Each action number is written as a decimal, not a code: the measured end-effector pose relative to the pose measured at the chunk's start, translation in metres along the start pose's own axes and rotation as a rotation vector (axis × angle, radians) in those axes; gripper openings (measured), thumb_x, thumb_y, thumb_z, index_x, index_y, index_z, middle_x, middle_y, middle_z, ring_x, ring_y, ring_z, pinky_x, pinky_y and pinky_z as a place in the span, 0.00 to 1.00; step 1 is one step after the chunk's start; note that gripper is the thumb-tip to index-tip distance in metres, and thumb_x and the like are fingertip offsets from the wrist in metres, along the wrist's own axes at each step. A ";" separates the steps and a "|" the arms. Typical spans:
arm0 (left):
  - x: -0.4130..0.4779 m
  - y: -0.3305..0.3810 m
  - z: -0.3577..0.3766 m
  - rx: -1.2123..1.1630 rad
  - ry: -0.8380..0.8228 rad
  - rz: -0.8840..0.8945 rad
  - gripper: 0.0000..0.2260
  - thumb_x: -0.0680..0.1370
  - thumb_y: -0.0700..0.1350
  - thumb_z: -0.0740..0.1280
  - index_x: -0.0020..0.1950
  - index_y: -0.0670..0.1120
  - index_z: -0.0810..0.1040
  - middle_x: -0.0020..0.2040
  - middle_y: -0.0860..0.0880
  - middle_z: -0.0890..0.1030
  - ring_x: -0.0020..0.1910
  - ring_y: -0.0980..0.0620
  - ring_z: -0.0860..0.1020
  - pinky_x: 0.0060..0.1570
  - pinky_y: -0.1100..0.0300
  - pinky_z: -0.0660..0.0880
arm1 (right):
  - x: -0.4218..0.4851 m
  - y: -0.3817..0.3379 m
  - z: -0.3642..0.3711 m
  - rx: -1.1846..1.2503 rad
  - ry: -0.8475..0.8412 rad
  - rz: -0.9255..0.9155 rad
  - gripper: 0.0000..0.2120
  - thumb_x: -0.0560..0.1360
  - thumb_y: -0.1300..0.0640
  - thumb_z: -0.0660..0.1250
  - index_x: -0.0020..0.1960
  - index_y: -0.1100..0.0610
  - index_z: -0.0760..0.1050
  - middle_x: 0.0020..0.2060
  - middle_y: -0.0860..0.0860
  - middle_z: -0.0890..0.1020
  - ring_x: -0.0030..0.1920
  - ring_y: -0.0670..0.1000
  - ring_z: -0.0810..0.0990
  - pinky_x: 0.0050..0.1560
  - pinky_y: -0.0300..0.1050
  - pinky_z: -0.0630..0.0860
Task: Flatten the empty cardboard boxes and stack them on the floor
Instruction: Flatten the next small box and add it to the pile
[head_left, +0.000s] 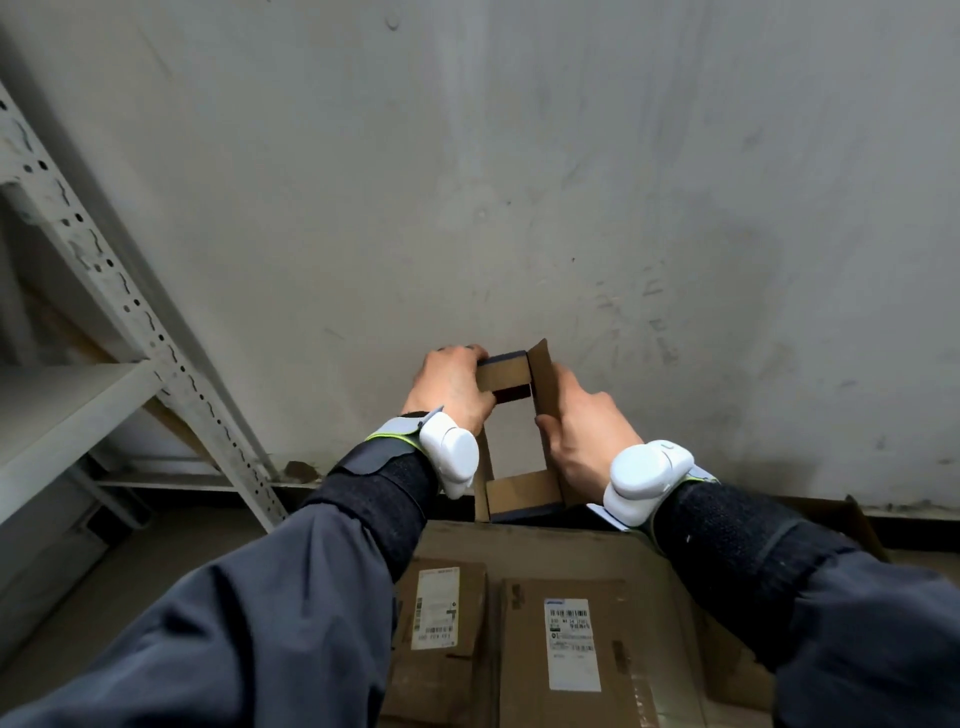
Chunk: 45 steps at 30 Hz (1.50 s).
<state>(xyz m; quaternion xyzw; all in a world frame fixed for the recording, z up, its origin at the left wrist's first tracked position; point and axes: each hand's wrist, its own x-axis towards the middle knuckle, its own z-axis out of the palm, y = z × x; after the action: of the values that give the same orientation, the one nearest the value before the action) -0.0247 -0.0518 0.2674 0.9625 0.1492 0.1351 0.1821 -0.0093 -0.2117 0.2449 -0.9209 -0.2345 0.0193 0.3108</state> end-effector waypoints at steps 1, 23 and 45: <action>-0.001 0.002 -0.002 0.016 -0.001 0.013 0.16 0.76 0.44 0.64 0.62 0.49 0.81 0.54 0.42 0.83 0.54 0.40 0.80 0.53 0.53 0.79 | 0.000 0.001 -0.003 0.006 0.009 -0.018 0.29 0.79 0.61 0.59 0.77 0.51 0.53 0.43 0.58 0.77 0.39 0.60 0.75 0.43 0.51 0.77; 0.020 -0.031 0.000 -0.207 0.141 -0.310 0.12 0.83 0.48 0.60 0.60 0.44 0.79 0.54 0.38 0.82 0.56 0.35 0.78 0.50 0.52 0.75 | 0.000 -0.003 0.005 -0.213 -0.241 -0.216 0.18 0.70 0.72 0.67 0.35 0.49 0.74 0.42 0.51 0.82 0.45 0.52 0.82 0.45 0.44 0.80; 0.004 -0.028 0.022 -1.026 -0.149 -0.418 0.15 0.74 0.51 0.76 0.55 0.42 0.82 0.47 0.42 0.87 0.46 0.41 0.86 0.52 0.39 0.81 | 0.002 0.006 0.000 -0.117 0.107 0.224 0.47 0.71 0.34 0.67 0.76 0.62 0.53 0.71 0.62 0.64 0.68 0.64 0.70 0.65 0.55 0.72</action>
<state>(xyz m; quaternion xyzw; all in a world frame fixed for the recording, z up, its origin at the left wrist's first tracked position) -0.0205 -0.0320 0.2373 0.7072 0.2388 0.0831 0.6602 -0.0052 -0.2152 0.2412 -0.9575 -0.1141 -0.0092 0.2646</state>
